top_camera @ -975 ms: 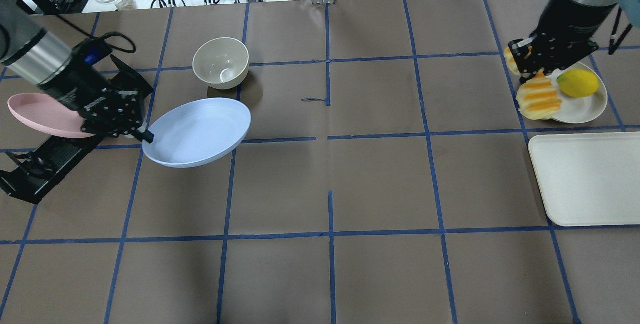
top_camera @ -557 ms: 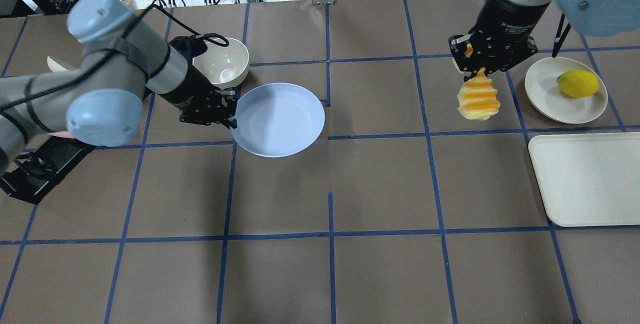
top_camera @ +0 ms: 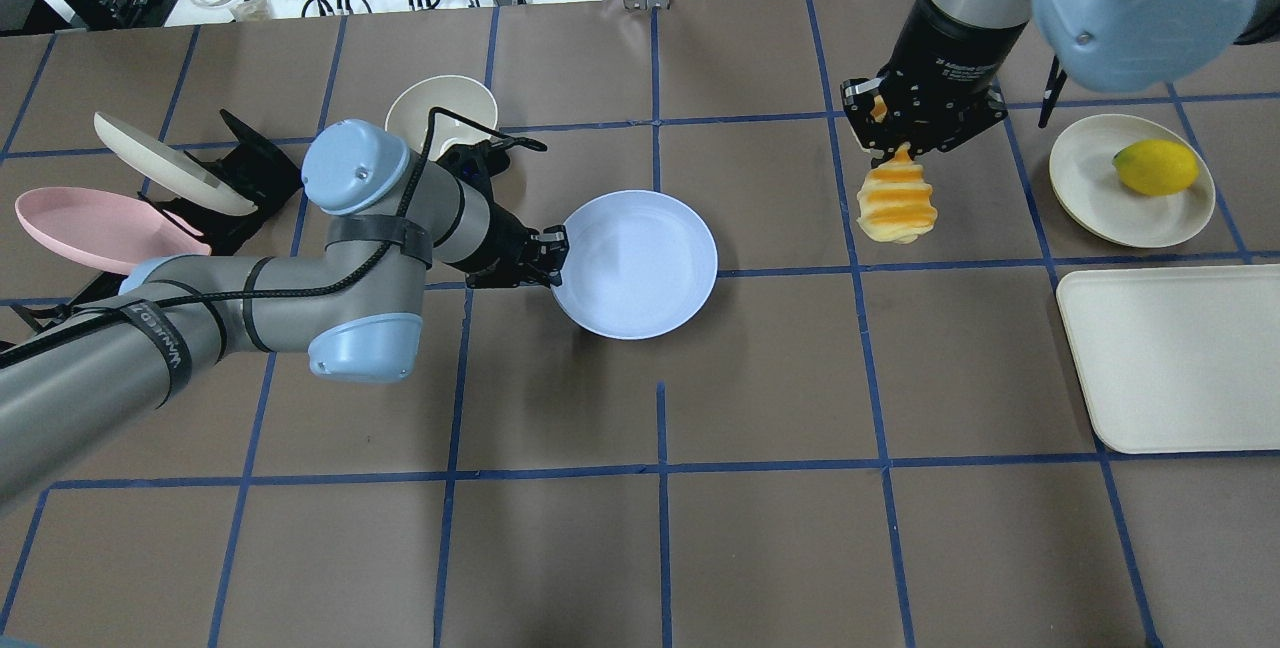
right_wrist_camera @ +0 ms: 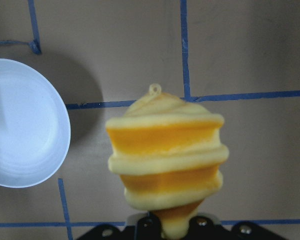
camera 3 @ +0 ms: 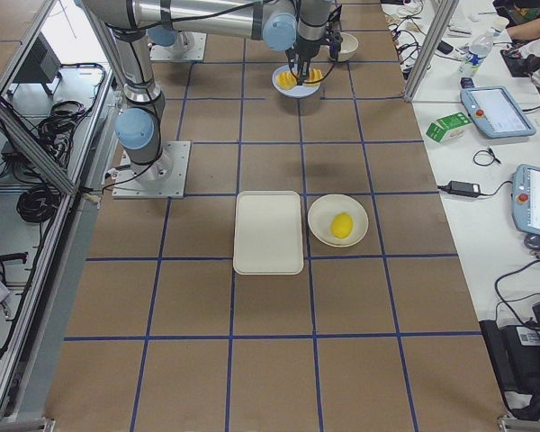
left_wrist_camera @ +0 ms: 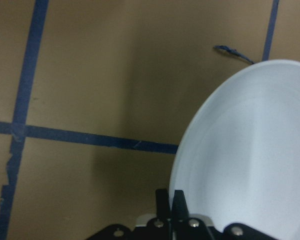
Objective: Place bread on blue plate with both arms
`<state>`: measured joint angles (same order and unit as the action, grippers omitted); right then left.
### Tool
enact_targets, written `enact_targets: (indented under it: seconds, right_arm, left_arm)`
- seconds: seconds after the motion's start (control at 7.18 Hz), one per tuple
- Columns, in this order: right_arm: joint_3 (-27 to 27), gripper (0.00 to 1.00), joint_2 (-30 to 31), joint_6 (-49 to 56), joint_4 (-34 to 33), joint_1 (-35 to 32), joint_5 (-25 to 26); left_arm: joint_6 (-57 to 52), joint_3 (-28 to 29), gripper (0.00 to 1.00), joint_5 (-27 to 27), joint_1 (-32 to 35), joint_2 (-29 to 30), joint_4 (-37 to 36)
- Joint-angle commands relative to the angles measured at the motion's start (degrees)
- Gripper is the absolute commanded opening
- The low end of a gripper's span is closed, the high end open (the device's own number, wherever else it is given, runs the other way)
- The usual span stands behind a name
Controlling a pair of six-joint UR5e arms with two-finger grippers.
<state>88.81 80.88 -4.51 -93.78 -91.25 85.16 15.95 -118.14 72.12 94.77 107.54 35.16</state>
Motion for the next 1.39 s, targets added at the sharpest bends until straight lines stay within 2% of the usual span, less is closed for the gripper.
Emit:
enact_targets:
  seconds: [0.0,0.14,0.28,0.42,0.56,0.84,0.97,1.25]
  right_arm:
    - [-0.04,0.00,-4.21,-5.57,-6.72,-4.62,0.01]
    - [0.14,0.00,-6.33,-7.51,-9.63,-6.64,0.09]
    - [0.05,0.00,-8.43,-10.23,-10.19,-8.14,0.10]
    - [0.05,0.00,-11.24,-11.73,-15.15,-8.94,0.01]
    - [0.05,0.00,-13.97,-14.44,-17.72,-10.34,0.01]
    - [0.05,0.00,-16.79,-22.69,-19.58,-15.16,0.01]
    - [0.14,0.00,-18.37,-24.73,-20.03,-16.40,0.01]
    - [0.14,0.00,-20.84,-28.00,-23.53,-18.77,-0.08]
  left_arm:
    - [0.05,-0.07,0.00,2.41,2.08,3.54,-3.33]
    - [0.05,-0.07,0.00,2.41,2.17,4.59,-6.04]
    - [-0.56,0.19,0.48,2.58,2.17,4.86,-6.59]
    - [-1.96,1.50,0.99,3.63,2.09,3.13,-5.90]
    - [-2.50,3.60,1.00,6.51,1.91,1.72,-3.54]
    - [-2.59,10.61,1.00,12.13,2.52,-2.75,16.32]
    - [-2.59,12.65,1.00,12.51,2.70,-6.26,25.39]
    - [-2.59,15.81,1.00,13.22,2.09,-14.34,38.78]
